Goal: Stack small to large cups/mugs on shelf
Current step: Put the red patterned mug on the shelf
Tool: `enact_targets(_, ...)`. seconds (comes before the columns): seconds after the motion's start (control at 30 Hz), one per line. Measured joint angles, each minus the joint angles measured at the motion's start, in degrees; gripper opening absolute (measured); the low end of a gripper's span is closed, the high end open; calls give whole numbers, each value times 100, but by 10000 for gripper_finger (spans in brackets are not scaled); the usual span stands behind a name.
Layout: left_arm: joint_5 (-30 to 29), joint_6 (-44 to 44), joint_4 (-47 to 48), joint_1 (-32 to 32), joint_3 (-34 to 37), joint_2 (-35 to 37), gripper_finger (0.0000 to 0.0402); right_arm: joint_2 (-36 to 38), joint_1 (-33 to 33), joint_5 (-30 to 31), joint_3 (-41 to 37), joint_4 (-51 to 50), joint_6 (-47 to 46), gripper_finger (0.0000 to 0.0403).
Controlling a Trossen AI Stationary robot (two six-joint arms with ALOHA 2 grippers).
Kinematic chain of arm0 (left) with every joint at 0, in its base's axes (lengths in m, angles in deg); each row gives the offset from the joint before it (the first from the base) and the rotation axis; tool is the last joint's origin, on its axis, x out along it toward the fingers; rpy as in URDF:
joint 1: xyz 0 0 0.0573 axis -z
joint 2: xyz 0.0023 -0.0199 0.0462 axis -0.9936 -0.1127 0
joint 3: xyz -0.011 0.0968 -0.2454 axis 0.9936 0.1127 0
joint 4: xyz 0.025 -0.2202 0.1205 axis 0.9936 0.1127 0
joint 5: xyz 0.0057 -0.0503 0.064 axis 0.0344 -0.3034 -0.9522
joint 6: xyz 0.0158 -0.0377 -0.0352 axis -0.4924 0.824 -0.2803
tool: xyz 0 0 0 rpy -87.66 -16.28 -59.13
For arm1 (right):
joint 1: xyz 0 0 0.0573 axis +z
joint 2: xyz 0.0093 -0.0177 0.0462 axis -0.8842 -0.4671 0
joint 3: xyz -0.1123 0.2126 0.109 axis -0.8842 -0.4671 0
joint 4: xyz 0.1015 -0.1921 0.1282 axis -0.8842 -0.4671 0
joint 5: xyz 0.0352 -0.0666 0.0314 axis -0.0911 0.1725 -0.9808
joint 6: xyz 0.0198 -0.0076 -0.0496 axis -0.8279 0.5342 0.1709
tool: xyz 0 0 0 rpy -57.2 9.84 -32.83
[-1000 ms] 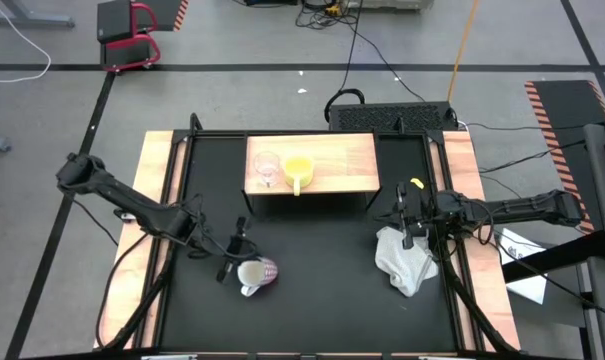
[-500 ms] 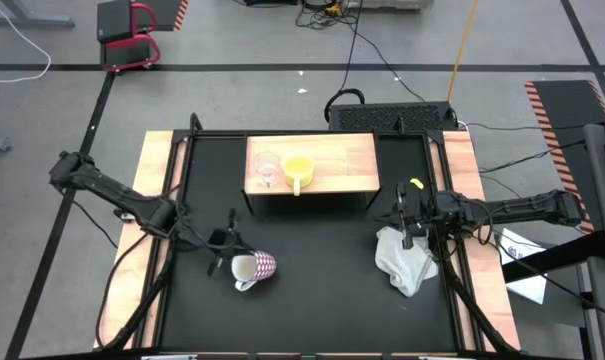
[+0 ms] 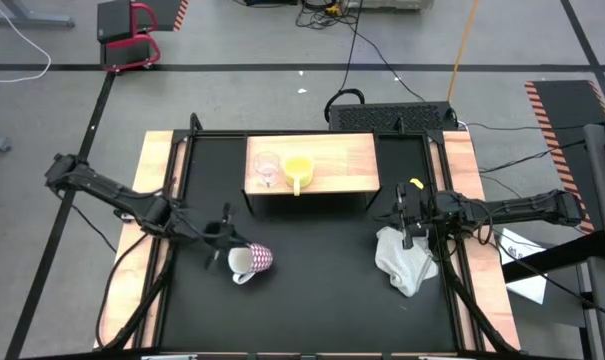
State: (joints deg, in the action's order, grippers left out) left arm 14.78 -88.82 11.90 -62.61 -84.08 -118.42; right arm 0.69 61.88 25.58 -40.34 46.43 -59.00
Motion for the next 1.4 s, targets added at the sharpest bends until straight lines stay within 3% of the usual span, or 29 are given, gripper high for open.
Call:
enact_targets(0.17, 284, -2, -1124, -46, 777, 590, 12, -2, 1, 0, 0, 13, 0, 0)
enact_targets(0.5, 210, -149, -1827, -46, 1660, 1640, 12, 0, 1, 0, 0, 35, -2, 0)
enact_targets(0.9, 225, -550, -3694, -46, 2855, 2124, 12, -1, 1, 0, 0, 26, -1, 0)
enact_targets(1.4, -104, -813, -3561, -46, 2995, 2392, 12, -2, 0, 1, 0, 22, -2, 0)
